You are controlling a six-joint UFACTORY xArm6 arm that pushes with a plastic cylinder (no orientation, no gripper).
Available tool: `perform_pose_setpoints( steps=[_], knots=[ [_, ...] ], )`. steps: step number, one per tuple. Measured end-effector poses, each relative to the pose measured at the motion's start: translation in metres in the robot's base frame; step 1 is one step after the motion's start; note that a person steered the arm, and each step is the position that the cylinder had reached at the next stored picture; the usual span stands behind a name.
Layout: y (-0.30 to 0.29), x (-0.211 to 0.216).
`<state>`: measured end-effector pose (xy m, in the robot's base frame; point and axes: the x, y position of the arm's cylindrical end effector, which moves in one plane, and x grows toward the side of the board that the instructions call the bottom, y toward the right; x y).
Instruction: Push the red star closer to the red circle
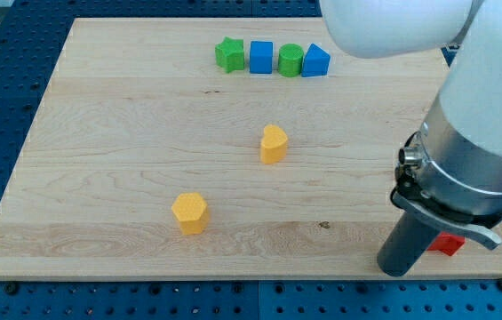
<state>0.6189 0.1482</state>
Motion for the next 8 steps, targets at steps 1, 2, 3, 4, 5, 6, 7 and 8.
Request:
perform_pose_setpoints(
  steps=[1, 2, 3, 4, 5, 6, 7, 8],
  knots=[
    [0.008, -0.001],
    [0.006, -0.001],
    [0.008, -0.001],
    [0.04, -0.001],
    [0.049, -0.001],
    [0.049, -0.001],
    [0.047, -0.001],
    [0.047, 0.0]
  ],
)
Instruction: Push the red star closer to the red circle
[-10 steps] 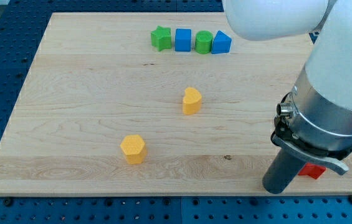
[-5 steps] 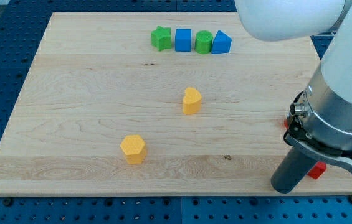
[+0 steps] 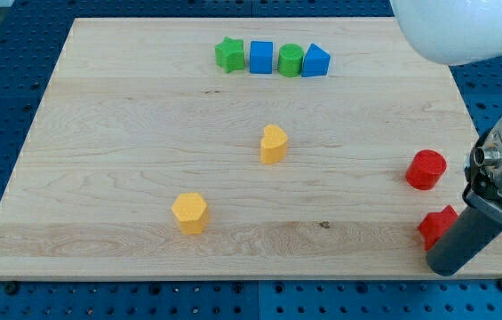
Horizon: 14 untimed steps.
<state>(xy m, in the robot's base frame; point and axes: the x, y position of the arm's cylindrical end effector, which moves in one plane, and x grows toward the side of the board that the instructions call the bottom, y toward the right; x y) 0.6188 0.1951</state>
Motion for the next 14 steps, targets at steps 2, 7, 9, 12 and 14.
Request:
perform_pose_setpoints(
  steps=[2, 7, 9, 12, 14],
  knots=[
    [0.011, -0.001],
    [0.028, -0.02],
    [0.027, -0.026],
    [0.021, -0.026],
    [0.012, -0.029]
  ],
)
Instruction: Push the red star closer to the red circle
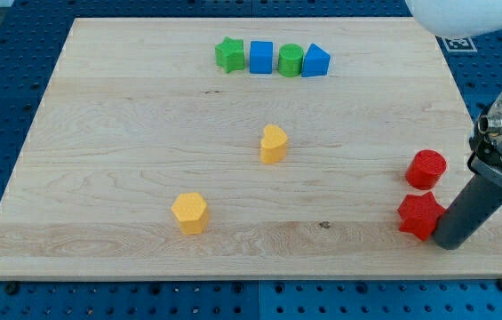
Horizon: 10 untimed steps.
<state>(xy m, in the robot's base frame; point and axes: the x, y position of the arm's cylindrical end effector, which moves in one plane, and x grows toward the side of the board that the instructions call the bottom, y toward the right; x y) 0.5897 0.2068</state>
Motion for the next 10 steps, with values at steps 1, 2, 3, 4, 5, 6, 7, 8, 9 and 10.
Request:
perform_pose_setpoints(
  steps=[1, 2, 3, 4, 5, 6, 7, 8, 9, 10],
  knots=[
    [-0.008, -0.001],
    [-0.015, -0.001],
    [-0.019, -0.001],
    [-0.023, -0.001],
    [-0.034, -0.003],
    [-0.037, -0.004],
    [-0.041, -0.008],
    [-0.046, -0.014],
    [-0.05, -0.02],
    [-0.051, -0.021]
  ],
)
